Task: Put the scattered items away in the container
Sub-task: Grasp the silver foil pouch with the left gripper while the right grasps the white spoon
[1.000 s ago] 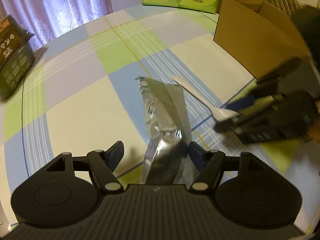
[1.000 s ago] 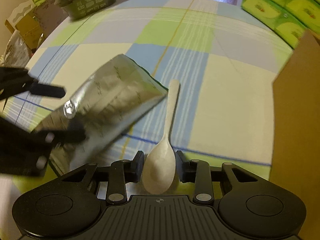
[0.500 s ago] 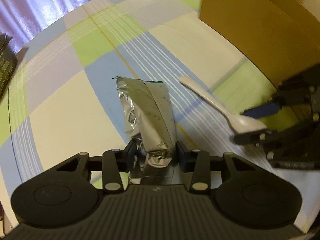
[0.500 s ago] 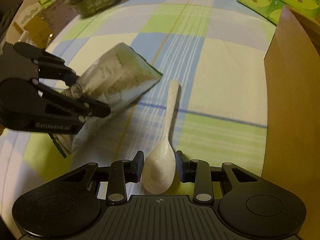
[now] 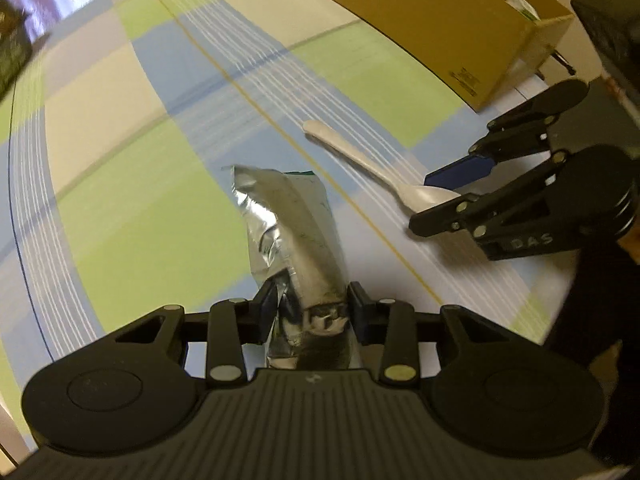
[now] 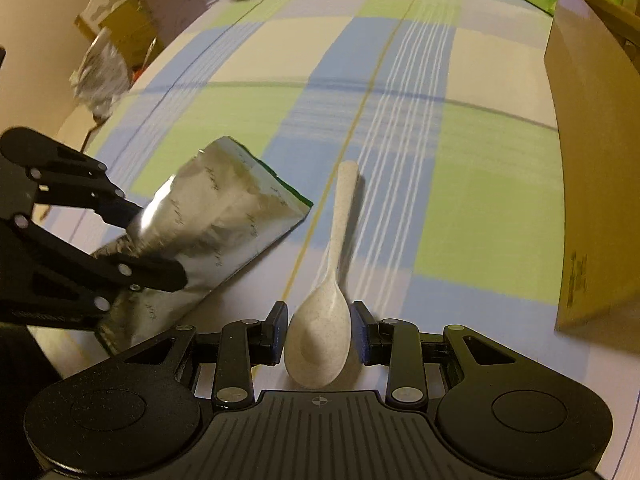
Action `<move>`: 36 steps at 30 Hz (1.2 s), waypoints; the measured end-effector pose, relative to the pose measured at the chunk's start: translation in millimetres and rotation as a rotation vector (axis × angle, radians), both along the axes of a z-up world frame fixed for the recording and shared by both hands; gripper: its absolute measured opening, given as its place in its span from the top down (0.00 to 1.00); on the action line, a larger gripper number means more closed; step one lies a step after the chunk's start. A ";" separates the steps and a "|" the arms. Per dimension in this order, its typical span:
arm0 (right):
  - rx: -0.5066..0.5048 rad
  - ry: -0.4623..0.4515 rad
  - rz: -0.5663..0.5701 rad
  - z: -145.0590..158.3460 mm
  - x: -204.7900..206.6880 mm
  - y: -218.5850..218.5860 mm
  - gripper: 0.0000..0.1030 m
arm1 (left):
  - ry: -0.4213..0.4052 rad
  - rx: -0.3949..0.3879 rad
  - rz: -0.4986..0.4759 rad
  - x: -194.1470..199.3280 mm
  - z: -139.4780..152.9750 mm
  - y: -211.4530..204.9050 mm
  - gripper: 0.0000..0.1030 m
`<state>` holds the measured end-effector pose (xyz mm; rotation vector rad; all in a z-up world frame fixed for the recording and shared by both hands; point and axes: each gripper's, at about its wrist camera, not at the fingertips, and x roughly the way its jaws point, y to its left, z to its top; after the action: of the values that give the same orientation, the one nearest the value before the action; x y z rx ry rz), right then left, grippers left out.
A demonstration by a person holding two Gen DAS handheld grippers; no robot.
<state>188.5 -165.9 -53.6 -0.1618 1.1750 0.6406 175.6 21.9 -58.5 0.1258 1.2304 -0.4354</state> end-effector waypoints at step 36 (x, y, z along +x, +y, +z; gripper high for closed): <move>-0.085 -0.123 0.058 -12.7 -14.7 -1.8 0.70 | 0.116 0.082 -0.059 -1.1 -24.8 -10.2 0.65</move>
<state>173.8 -167.7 -66.2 -0.3040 1.0821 0.6236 174.6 11.7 -83.2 0.2097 1.3622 -0.4481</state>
